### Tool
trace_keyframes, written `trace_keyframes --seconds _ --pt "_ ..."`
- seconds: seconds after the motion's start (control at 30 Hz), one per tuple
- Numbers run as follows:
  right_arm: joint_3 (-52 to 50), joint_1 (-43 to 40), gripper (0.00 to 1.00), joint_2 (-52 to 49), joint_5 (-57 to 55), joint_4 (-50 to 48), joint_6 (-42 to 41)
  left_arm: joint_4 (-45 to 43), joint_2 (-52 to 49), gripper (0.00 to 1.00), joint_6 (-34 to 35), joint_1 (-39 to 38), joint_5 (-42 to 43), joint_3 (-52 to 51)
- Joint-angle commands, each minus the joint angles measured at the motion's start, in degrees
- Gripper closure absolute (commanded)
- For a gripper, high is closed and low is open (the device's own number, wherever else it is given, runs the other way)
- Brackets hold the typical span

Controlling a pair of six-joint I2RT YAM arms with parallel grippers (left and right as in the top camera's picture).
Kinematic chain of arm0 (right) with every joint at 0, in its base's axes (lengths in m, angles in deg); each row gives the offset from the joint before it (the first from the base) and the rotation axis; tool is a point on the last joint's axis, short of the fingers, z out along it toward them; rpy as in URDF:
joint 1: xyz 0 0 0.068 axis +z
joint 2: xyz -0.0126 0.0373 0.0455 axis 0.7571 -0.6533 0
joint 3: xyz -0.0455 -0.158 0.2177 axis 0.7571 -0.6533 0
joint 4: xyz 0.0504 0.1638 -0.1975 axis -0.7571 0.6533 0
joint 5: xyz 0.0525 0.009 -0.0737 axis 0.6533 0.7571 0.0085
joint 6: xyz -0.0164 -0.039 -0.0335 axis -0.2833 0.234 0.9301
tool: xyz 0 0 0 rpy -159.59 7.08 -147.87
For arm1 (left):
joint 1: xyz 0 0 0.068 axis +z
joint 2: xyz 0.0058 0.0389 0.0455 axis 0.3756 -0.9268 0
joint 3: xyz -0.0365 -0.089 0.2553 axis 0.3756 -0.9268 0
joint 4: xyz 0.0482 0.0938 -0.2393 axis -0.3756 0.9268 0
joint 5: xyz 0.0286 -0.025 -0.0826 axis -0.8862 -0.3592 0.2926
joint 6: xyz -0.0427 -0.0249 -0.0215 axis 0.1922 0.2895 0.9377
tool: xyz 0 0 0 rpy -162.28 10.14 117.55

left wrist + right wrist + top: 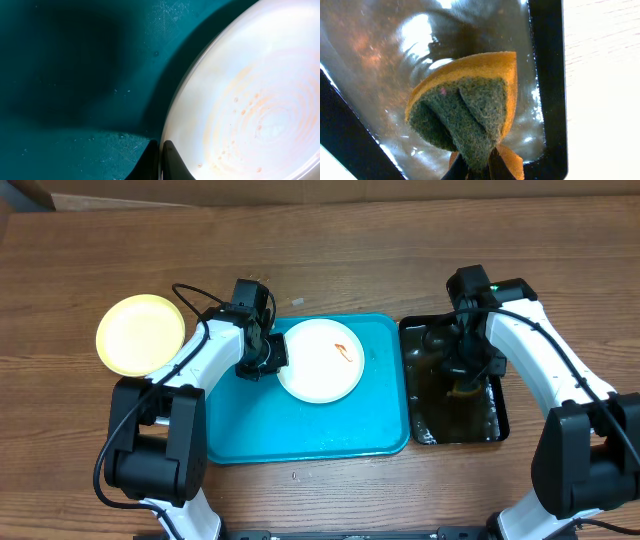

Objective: Clean dirty plates on tray and stack at the side
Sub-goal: 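Lift the sponge from the basin and carry it over the white plate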

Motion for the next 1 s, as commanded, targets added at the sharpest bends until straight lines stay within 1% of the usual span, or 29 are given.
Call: trace_keyframes --seconds 0.0,0.07,0.1,0.13,0.17,0.2,0.23,0.27,0.3,0.33,0.37,0.4,0.43,0.47,0.5,0.53,0.57,0.63,0.67,0.7,0.73,0.77,0.8,0.83,0.87,0.9,0.93,0.97 --pt "0.8 0.9 0.96 1.0 2.8 -1.8 -4.3 -0.2 -0.6 0.95 -1.0 -0.4 -0.3 0.3" --pt "0.8 1.6 0.96 1.0 2.1 -1.4 1.7 -0.2 -0.6 0.95 -1.0 -0.4 -0.3 0.3" --pt "0.8 1.7 0.96 1.0 -1.2 -0.5 2.4 -0.2 -0.6 0.95 -1.0 -0.4 -0.3 0.3" --pt "0.8 1.7 0.96 1.0 -3.2 0.0 0.8 -0.2 -0.6 0.95 -1.1 -0.4 -0.3 0.3" --pt "0.8 1.7 0.96 1.0 -4.0 -0.2 -3.3 -0.2 -0.6 0.95 -1.1 -0.4 -0.3 0.3" --pt "0.7 1.7 0.96 1.0 -2.3 -0.8 -6.5 -0.2 -0.6 0.95 -1.0 -0.4 -0.3 0.3" --pt "0.7 1.7 0.96 1.0 0.6 -1.7 -6.4 -0.2 -0.6 0.95 -1.0 -0.4 -0.3 0.3" --pt "0.7 2.0 0.96 1.0 3.2 -2.2 -2.9 -0.2 -0.6 0.95 -1.0 -0.4 -0.3 0.3" --pt "0.7 2.3 0.96 1.0 3.2 -2.0 0.9 -0.2 -0.6 0.95 -1.0 -0.4 -0.3 0.3" --pt "0.7 2.4 0.96 1.0 0.4 -1.3 2.2 -0.2 -0.6 0.95 -1.0 -0.4 -0.3 0.3" --pt "0.7 2.4 0.96 1.0 -3.0 -0.7 -0.2 -0.2 -0.6 0.95 -1.0 -0.4 -0.3 0.3" --pt "0.7 2.3 0.96 1.0 -3.8 -1.0 -5.1 -0.2 -0.6 0.95 -1.0 -0.4 -0.3 0.3" --pt "0.7 2.3 0.96 1.0 -2.1 -1.6 -6.4 -0.2 -0.6 0.95 -1.0 -0.4 -0.3 0.3" --pt "0.6 2.4 0.96 1.0 3.6 -2.9 -3.1 -0.2 -0.6 0.94 -1.0 -0.4 -0.3 0.3" --pt "0.6 2.7 0.96 1.0 5.0 -3.0 -0.7 -0.2 -0.6 0.94 -1.0 -0.4 -0.3 0.3" --pt "0.7 3.1 0.96 1.0 5.0 -2.5 2.7 -0.2 -0.6 0.95 -1.0 -0.4 -0.3 0.3" --pt "0.7 3.3 0.96 1.0 1.6 -1.2 2.9 -0.2 -0.6 0.95 -1.0 -0.4 -0.3 0.3" --pt "0.5 3.2 0.96 1.0 -4.6 0.1 -5.6 -0.1 -0.6 0.95 -1.1 -0.4 -0.3 0.3" --pt "0.5 3.1 0.96 1.0 -2.4 -1.0 -7.5 -0.2 -0.6 0.95 -1.1 -0.4 -0.3 0.3" --pt "0.5 3.3 0.96 1.0 -0.2 -1.7 -4.0 -0.2 -0.6 0.95 -1.0 -0.4 -0.3 0.3" --pt "0.5 3.5 0.96 1.0 -0.3 -1.5 -0.2 -0.2 -0.6 0.95 -1.0 -0.4 -0.3 0.3" --pt "0.5 3.6 0.96 1.0 -2.1 -0.9 0.3 -0.2 -0.6 0.95 -1.0 -0.4 -0.3 0.3" --pt "0.5 3.6 0.96 1.0 -4.4 -0.4 -3.0 -0.2 -0.6 0.96 -1.0 -0.4 -0.3 0.3" --pt "0.5 3.4 0.96 1.0 -3.9 -0.7 -6.6 -0.1 -0.6 0.96 -1.0 -0.4 -0.3 0.3" --pt "0.5 3.4 0.96 0.9 -1.5 -1.4 -7.1 -0.1 -0.6 0.96 -1.1 -0.4 -0.3 0.3" --pt "0.5 3.5 0.96 0.9 0.7 -1.9 -5.0 -0.1 -0.6 0.96 -1.0 -0.4 -0.3 0.3" --pt "0.5 3.7 0.96 0.9 1.6 -2.0 -1.1 -0.1 -0.6 0.96 -1.0 -0.4 -0.3 0.3" --pt "0.5 3.9 0.96 0.9 -0.1 -1.3 0.8 -0.1 -0.6 0.96 -1.0 -0.4 -0.3 0.3"
